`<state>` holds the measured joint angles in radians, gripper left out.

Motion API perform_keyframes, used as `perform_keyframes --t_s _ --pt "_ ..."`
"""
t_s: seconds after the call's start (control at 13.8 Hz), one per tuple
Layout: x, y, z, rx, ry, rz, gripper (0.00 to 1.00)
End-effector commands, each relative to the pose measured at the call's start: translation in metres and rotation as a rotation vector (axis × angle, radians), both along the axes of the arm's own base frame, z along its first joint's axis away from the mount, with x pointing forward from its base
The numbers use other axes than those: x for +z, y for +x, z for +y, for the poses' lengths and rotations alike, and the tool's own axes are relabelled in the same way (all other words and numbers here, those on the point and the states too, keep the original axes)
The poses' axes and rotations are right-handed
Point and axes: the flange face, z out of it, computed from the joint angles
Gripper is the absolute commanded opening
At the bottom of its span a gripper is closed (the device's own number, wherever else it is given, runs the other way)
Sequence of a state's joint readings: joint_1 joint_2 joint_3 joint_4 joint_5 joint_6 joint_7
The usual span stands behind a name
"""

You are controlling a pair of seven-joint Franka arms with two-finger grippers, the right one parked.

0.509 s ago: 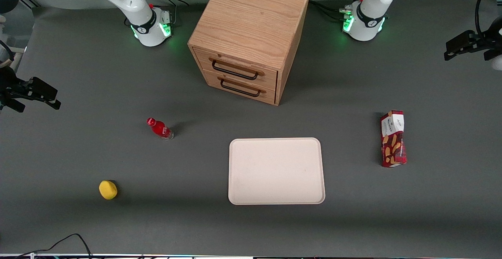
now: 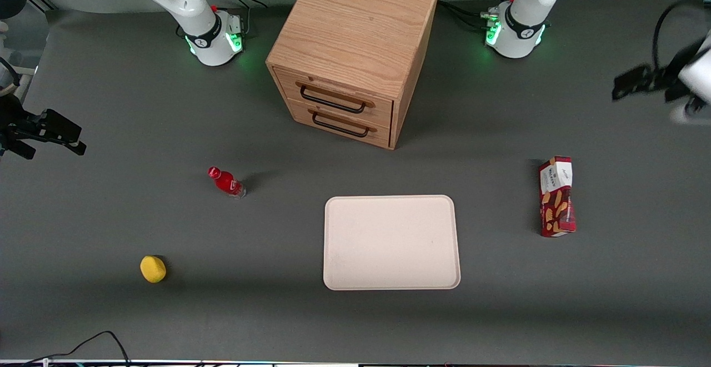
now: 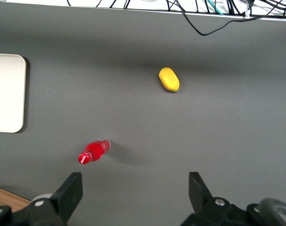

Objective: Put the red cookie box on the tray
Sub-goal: 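Move the left gripper down over the red plaid shortbread box, then close the left gripper on the shortbread box's end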

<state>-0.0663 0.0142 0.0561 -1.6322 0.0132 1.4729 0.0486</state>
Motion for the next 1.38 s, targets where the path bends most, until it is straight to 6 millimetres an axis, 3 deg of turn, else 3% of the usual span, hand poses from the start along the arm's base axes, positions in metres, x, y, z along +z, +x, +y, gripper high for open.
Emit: perform_keyframes --t_s 0.0,0.22,0.44,0.51,0.65,0.95,1.02,1.24,1.31 --pt "-0.115 0.015 0.003 -0.092 -0.015 -0.038 1.0" --pt "-0.214 0.03 0.014 -0.122 -0.005 -0.143 1.0" --pt "-0.291 0.041 0.014 -0.182 0.004 -0.21 1.0" --pt "-0.312 0.039 0.016 -0.195 0.007 -0.229 0.87" --pt "-0.335 0.033 0.016 -0.183 0.005 -0.26 0.0" --pt "-0.329 0.032 0.017 -0.173 0.0 -0.242 0.0" --pt "-0.32 0.033 0.016 -0.162 -0.006 -0.238 0.0" --pt "-0.261 0.041 0.014 -0.121 -0.052 -0.193 0.0" --pt "-0.23 0.047 0.011 -0.11 -0.065 -0.171 0.0"
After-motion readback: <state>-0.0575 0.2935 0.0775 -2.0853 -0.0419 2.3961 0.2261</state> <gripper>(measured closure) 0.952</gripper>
